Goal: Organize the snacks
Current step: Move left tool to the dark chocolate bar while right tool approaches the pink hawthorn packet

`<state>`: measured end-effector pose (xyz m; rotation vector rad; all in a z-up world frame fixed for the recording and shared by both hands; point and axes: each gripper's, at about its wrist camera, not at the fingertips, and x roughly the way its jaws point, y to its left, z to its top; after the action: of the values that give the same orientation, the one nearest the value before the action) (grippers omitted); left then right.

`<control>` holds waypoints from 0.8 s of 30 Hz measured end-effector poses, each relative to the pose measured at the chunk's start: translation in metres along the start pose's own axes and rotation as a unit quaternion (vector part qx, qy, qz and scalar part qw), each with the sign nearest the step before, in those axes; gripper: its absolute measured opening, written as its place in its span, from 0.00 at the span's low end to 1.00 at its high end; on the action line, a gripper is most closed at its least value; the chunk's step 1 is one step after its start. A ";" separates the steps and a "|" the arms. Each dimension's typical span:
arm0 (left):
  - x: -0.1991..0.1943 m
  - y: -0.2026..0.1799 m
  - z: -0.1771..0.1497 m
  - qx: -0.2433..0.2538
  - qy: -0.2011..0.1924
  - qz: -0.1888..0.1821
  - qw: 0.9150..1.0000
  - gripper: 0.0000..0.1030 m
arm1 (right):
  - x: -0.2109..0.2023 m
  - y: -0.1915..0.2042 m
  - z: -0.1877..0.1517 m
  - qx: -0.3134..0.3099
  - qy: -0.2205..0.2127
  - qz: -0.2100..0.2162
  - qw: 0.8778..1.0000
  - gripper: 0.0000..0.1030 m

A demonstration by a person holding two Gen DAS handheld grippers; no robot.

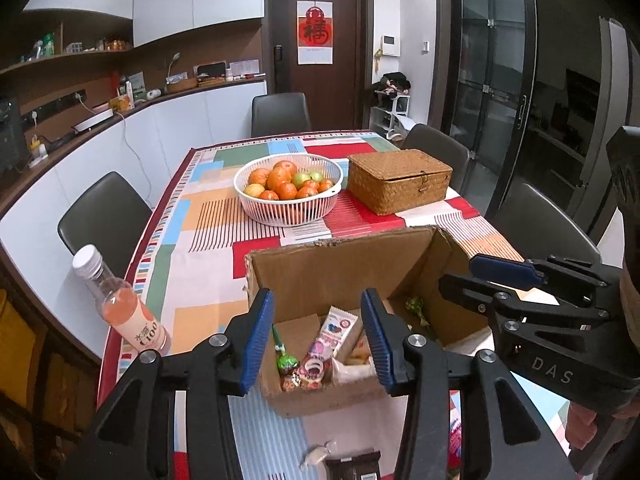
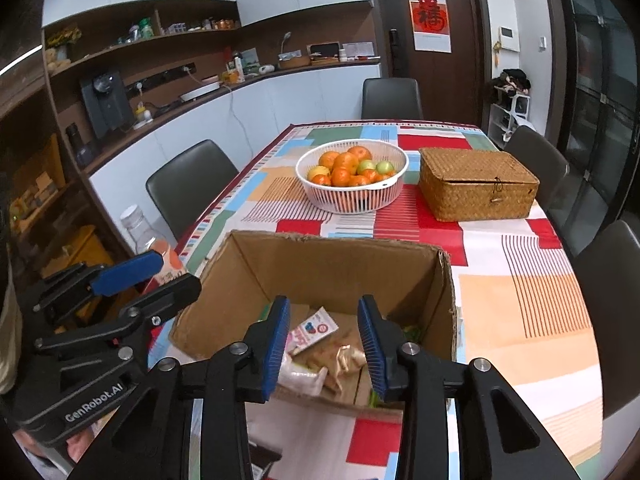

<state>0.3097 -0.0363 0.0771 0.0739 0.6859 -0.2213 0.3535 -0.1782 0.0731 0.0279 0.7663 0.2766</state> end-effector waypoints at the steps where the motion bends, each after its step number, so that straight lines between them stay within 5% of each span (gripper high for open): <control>1: -0.003 0.000 -0.002 -0.001 -0.001 0.000 1.000 0.43 | -0.003 0.002 -0.001 -0.004 0.000 0.000 1.000 0.35; 15: -0.044 -0.013 -0.039 0.010 0.002 0.006 1.000 0.54 | -0.032 0.013 -0.039 -0.046 0.025 -0.006 0.999 0.42; 24: -0.035 -0.023 -0.077 0.019 0.046 -0.003 0.999 0.62 | -0.031 0.011 -0.071 -0.051 0.058 -0.002 0.997 0.45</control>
<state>0.2303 -0.0413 0.0400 0.1193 0.7744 -0.2387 0.2808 -0.1813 0.0443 -0.0868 0.8657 0.3164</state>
